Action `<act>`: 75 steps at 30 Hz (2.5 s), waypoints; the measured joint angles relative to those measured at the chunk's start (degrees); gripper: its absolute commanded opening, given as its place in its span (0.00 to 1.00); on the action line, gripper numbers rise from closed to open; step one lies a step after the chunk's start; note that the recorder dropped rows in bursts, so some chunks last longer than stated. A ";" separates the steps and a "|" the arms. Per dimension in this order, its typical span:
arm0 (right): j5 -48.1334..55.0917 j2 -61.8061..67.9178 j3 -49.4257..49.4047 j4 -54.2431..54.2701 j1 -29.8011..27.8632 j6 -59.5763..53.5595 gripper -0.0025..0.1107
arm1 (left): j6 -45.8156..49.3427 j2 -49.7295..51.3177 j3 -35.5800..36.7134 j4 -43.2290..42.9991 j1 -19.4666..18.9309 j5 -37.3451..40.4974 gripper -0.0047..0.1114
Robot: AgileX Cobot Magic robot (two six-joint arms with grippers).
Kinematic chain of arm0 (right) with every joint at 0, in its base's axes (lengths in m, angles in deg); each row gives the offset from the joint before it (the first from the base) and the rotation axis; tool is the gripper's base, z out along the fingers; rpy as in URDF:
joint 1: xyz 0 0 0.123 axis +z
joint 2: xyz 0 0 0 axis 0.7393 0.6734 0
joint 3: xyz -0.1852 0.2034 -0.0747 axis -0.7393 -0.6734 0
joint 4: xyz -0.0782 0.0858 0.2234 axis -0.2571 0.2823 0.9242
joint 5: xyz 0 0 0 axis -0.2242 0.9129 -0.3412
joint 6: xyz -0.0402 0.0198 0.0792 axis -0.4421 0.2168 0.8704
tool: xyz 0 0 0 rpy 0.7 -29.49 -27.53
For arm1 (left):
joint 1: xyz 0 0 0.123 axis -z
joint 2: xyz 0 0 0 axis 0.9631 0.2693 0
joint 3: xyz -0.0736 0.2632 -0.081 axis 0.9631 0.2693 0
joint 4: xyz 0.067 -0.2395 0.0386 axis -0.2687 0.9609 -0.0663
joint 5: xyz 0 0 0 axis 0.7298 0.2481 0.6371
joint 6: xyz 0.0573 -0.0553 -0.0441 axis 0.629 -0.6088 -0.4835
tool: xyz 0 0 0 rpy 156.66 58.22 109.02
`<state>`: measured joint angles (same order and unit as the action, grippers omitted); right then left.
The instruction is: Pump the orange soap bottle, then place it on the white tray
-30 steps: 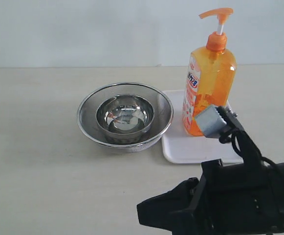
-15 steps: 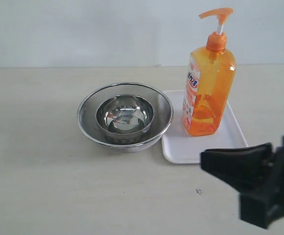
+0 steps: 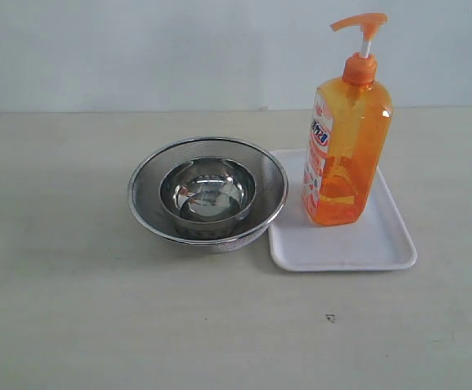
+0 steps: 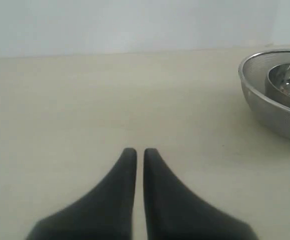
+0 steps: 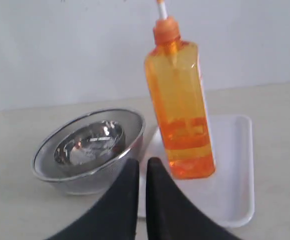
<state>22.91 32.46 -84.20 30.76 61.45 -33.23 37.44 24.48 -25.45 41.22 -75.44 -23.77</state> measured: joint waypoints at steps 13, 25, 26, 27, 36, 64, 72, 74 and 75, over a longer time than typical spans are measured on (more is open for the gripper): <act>-10.28 -9.12 0.00 -0.88 -4.39 -0.59 0.03 | 0.00 0.00 0.00 0.00 0.00 0.00 0.08; -8.77 -9.24 2.74 -46.87 -4.39 37.01 0.03 | 0.00 0.00 0.00 0.00 0.00 0.00 0.08; -8.20 -9.24 2.74 -55.20 -4.39 44.91 0.03 | 0.00 0.00 0.00 0.00 0.00 0.00 0.08; -7.38 -9.24 2.74 -65.43 -4.39 54.57 0.03 | 0.00 0.00 0.00 0.00 0.00 0.00 0.08; 2.94 -9.24 2.11 -97.96 -4.39 81.81 0.03 | 0.00 0.00 0.00 0.00 0.00 0.00 0.08; 8.99 -9.24 -0.27 -100.16 -4.48 82.04 0.03 | 0.00 0.00 0.00 0.00 0.00 0.00 0.08; 8.78 -9.24 -0.27 -100.16 -4.48 82.04 0.03 | 0.00 0.00 0.00 0.00 0.00 0.00 0.08; 8.67 -9.24 -0.27 -100.16 -4.48 82.04 0.03 | 0.00 0.00 0.00 0.00 0.00 0.00 0.08; 8.58 -9.24 -0.27 -100.16 -4.48 82.04 0.03 | 0.00 0.00 0.00 0.00 0.00 0.00 0.08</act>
<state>31.49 23.22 -84.46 -69.40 56.98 48.81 37.44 24.48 -25.45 41.22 -75.44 -23.77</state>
